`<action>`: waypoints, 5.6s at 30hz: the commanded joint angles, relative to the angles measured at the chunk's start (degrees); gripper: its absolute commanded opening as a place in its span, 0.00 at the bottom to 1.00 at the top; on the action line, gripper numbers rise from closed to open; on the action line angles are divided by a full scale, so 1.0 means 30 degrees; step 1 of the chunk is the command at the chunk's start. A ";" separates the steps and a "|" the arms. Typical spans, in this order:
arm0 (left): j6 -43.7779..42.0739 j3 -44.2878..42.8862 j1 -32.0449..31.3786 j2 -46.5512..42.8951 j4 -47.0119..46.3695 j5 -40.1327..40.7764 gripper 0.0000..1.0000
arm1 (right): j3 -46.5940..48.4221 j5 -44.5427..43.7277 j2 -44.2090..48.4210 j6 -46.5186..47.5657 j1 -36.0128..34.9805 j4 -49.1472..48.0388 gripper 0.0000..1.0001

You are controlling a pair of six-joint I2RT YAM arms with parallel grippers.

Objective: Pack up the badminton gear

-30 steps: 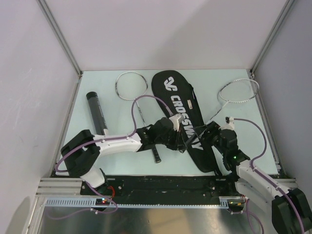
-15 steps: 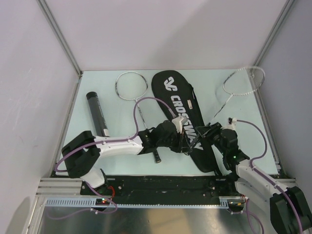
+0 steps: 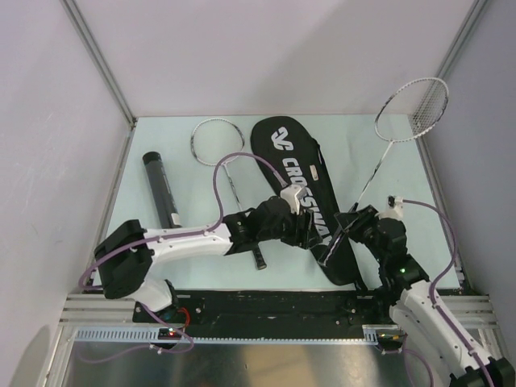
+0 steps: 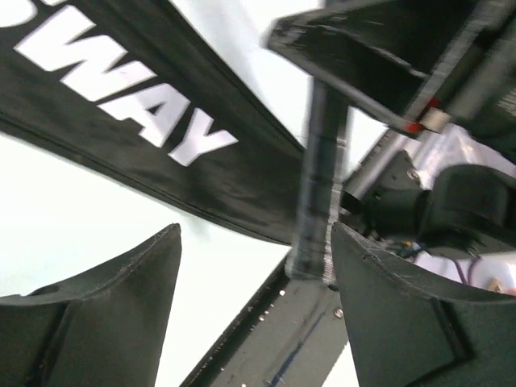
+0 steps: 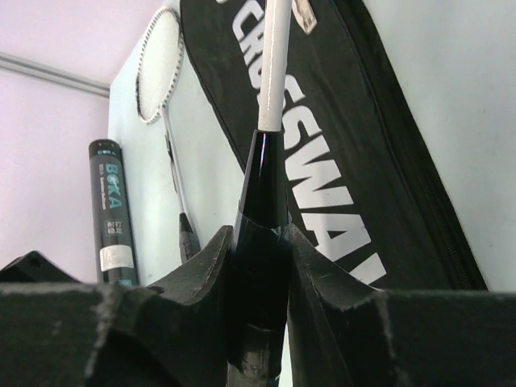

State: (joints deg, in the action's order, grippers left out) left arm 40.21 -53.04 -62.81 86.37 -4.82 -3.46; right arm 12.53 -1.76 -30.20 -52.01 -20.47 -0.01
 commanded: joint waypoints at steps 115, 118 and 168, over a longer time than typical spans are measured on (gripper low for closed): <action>-0.2883 -0.4221 0.0252 0.1196 0.6517 0.7017 0.00 | -0.1261 0.8747 0.7526 -0.4410 -0.4176 0.8111 0.00; -0.2979 -0.4234 0.0252 0.1322 0.6523 0.7091 0.00 | -0.1166 0.9037 0.7550 -0.4681 -0.4275 0.8133 0.00; -0.3283 -0.4295 0.0544 0.1861 0.6454 0.7623 0.00 | 0.1152 0.9566 0.8338 -0.5426 -0.4972 1.0324 0.00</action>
State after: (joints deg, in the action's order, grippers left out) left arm 31.03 -65.34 -61.63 91.88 17.08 17.43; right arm 16.01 23.83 -6.04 -67.20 -34.59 38.04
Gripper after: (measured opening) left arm 0.006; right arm 0.309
